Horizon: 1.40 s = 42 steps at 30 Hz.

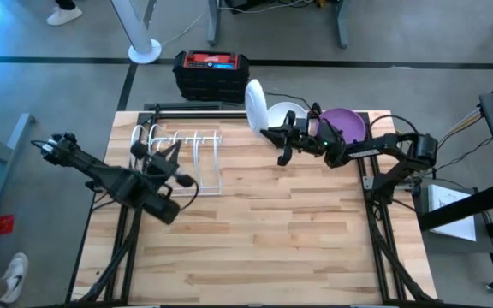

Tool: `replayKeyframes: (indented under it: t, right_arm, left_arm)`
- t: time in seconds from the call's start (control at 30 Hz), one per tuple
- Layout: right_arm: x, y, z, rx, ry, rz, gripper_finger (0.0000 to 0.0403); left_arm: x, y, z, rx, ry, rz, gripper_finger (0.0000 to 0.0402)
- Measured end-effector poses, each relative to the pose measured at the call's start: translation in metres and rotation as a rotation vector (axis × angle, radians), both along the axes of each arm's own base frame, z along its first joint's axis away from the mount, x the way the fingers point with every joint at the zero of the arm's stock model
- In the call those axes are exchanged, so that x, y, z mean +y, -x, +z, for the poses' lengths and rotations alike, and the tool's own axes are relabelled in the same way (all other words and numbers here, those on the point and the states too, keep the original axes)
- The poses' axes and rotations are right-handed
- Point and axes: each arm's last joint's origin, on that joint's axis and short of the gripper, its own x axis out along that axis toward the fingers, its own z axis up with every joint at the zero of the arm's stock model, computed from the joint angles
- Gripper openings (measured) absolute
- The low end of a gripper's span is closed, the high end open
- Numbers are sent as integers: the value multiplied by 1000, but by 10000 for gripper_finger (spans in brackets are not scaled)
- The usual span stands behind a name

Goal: Sort dishes
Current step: Put the white plate into the white dish rack

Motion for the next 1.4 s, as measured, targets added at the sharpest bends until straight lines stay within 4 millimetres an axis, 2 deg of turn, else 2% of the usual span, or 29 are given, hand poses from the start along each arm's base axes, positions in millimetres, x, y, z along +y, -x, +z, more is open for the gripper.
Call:
replayKeyframes:
  t: [0.2, 0.37, 0.67, 1.4]
  right_arm:
    - [0, -4, -10, 33, -7, 43, 0]
    - [-5, -10, -1, 13, 5, 20, 0]
    - [-6, -15, -8, 120, 3, 12, 0]
    - [5, -19, -21, 246, -38, 64, 0]
  left_arm:
    - [8, -3, 2, 18, 3, 40, 0]
    - [8, -3, 2, 12, 17, 37, 0]
    - [7, -3, 0, 21, 60, 26, 0]
    - [8, -2, -12, 1, 132, 17, 0]
